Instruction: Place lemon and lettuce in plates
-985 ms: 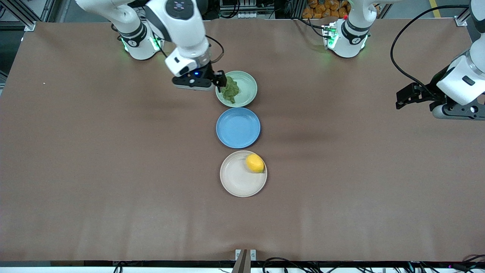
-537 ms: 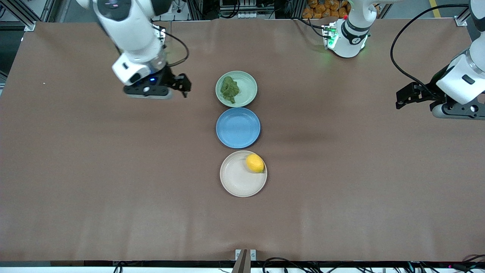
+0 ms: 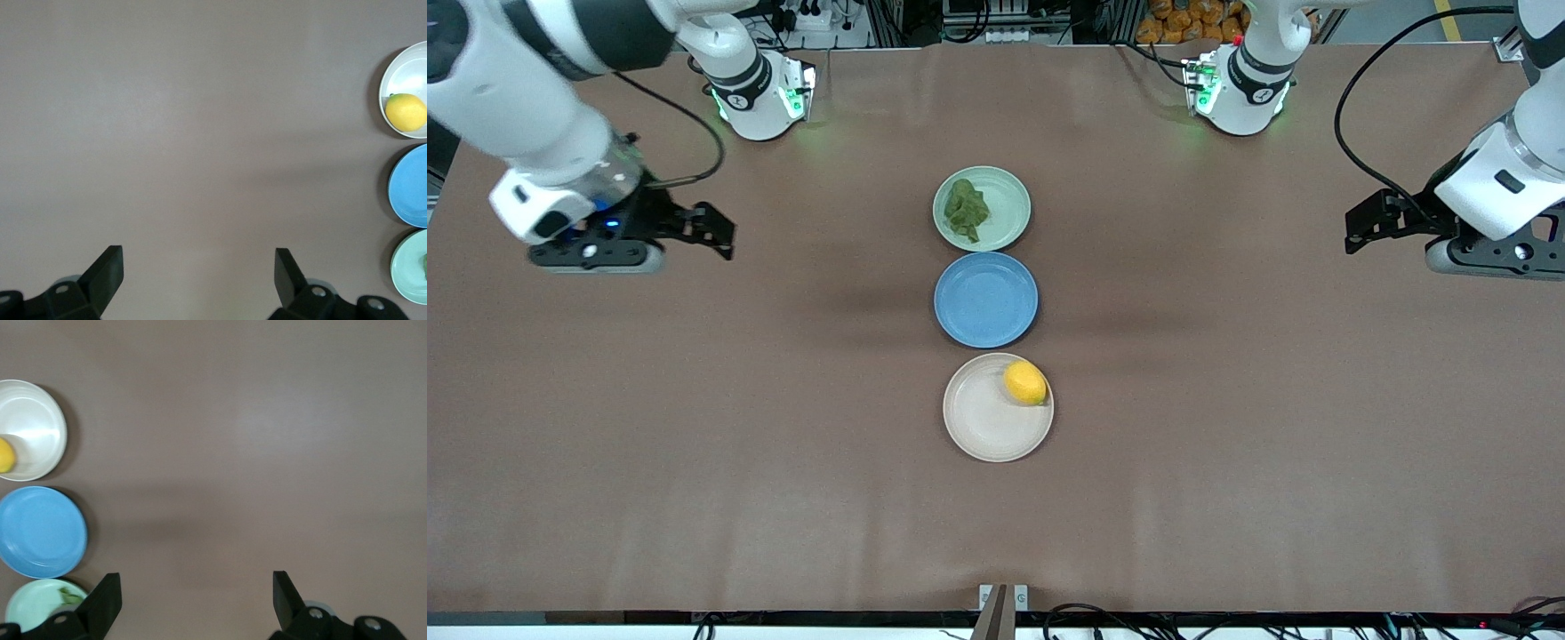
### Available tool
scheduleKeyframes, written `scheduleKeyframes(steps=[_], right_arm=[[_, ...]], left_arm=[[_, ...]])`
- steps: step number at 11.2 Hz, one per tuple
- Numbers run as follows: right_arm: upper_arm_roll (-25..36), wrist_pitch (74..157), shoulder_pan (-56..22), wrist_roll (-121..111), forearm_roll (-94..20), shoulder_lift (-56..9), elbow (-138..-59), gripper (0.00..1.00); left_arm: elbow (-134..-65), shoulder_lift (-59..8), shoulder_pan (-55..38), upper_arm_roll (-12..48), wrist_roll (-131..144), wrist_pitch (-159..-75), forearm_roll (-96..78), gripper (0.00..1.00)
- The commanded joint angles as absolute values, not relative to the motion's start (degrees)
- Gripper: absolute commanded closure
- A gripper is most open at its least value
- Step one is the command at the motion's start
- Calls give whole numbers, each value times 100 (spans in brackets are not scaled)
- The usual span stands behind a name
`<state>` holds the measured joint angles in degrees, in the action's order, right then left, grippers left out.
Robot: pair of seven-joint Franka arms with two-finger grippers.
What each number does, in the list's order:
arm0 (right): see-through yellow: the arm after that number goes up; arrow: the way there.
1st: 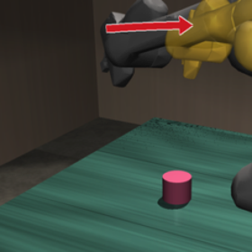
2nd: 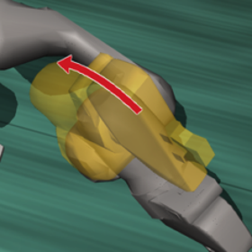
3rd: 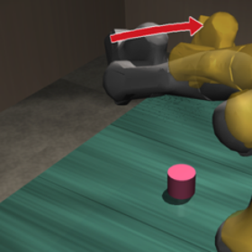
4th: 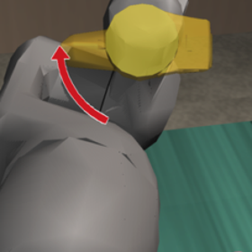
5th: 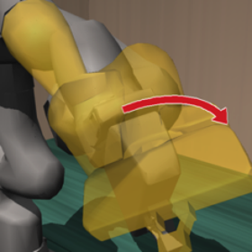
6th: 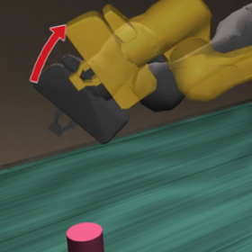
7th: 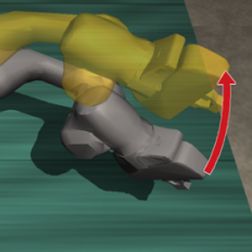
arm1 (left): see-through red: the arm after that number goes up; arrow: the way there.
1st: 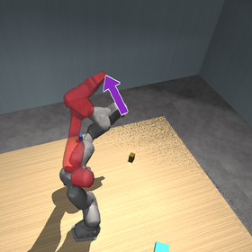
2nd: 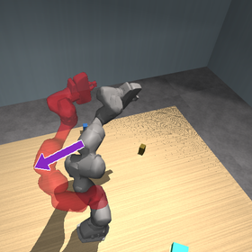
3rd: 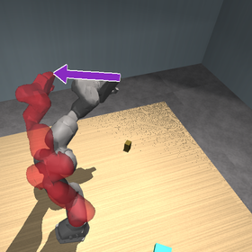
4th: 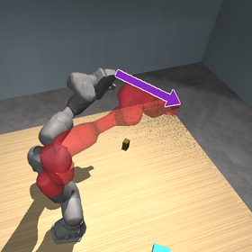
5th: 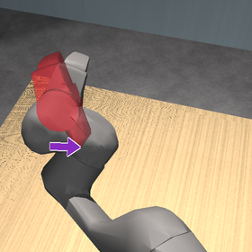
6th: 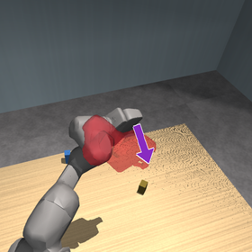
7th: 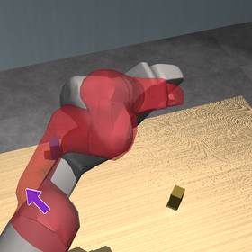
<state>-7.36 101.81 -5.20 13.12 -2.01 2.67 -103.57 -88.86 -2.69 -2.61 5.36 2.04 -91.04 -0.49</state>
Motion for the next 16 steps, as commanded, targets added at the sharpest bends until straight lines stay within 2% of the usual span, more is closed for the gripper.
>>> scheduleKeyframes(steps=[1,5,9,16], right_arm=[[-222,9862,-290,397,-316,281,-10090,0],[210,9309,-255,-17,-229,272,-9494,0],[351,9185,-255,-35,-220,273,-9168,0],[334,8737,-272,-157,-220,272,-9053,0]], left_arm=[[-8701,-378,-211,571,53,-8982,61,0],[-8684,-378,-272,580,53,-8982,62,0],[-8684,-378,-272,580,53,-8982,62,0],[-8684,-378,-299,580,62,-8982,79,0]])
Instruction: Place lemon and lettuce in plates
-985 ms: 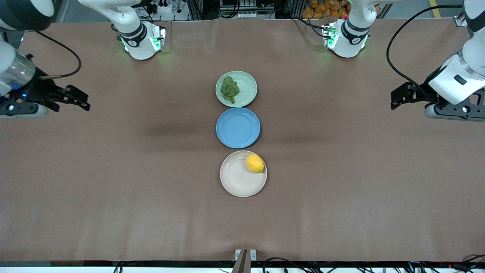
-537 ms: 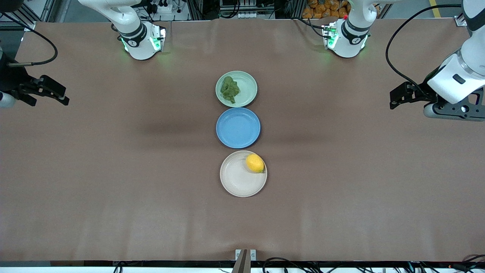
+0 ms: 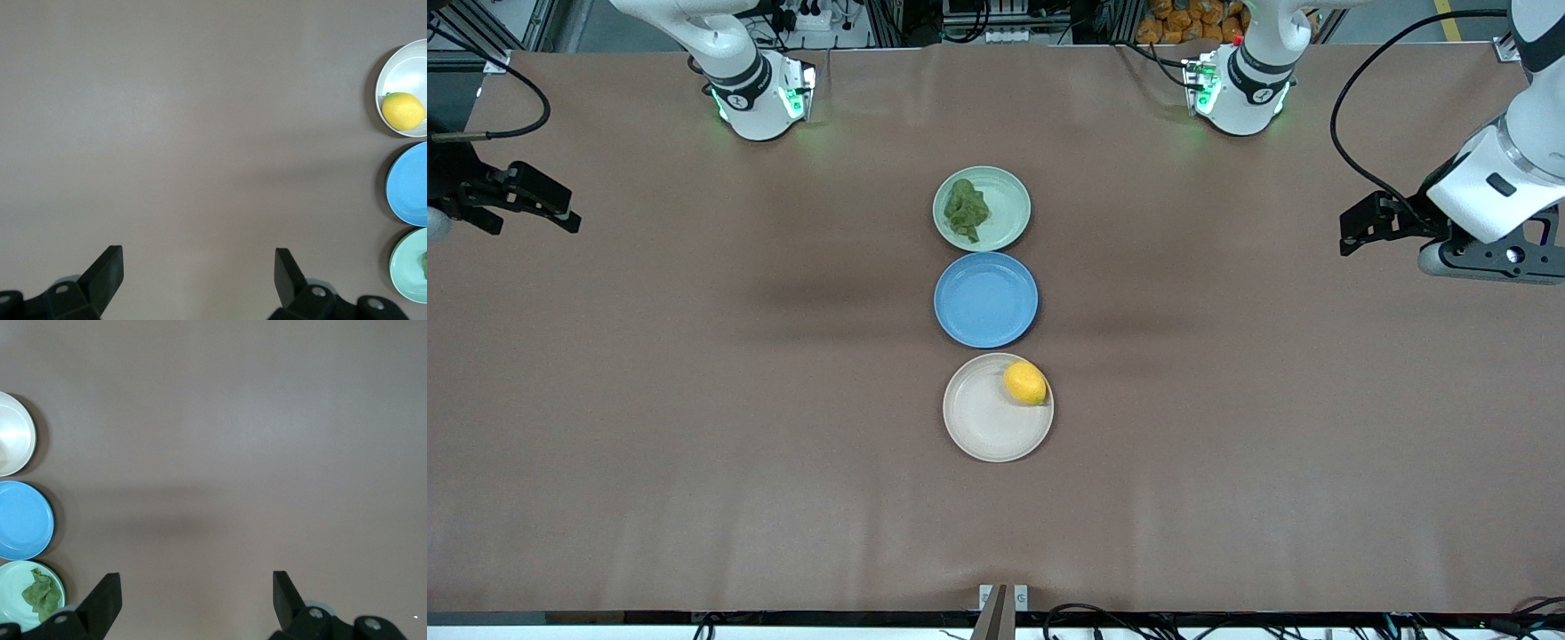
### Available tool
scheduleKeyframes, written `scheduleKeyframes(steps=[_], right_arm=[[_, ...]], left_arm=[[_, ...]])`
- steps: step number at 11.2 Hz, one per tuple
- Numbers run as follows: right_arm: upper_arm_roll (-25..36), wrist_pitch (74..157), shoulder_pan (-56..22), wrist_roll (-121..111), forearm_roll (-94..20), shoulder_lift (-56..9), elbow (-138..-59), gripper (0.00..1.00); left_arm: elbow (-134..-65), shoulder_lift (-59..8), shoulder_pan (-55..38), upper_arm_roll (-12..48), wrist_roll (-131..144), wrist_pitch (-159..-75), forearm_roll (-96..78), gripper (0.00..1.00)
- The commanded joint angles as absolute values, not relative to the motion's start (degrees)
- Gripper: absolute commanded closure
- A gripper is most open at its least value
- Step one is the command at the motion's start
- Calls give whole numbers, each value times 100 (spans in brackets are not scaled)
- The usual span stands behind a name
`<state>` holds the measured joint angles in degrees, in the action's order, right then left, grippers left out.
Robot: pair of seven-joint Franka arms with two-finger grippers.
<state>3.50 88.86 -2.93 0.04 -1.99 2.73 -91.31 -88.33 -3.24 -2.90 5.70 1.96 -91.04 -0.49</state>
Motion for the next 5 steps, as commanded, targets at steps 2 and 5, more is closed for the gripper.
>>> scheduleKeyframes(steps=[2,5], right_arm=[[343,8666,-272,-360,-211,272,-9053,0],[334,8648,-281,-360,-220,264,-9053,0]], left_arm=[[-8684,-378,-299,580,70,-8982,79,0],[-8684,-378,-290,571,70,-8982,88,0]])
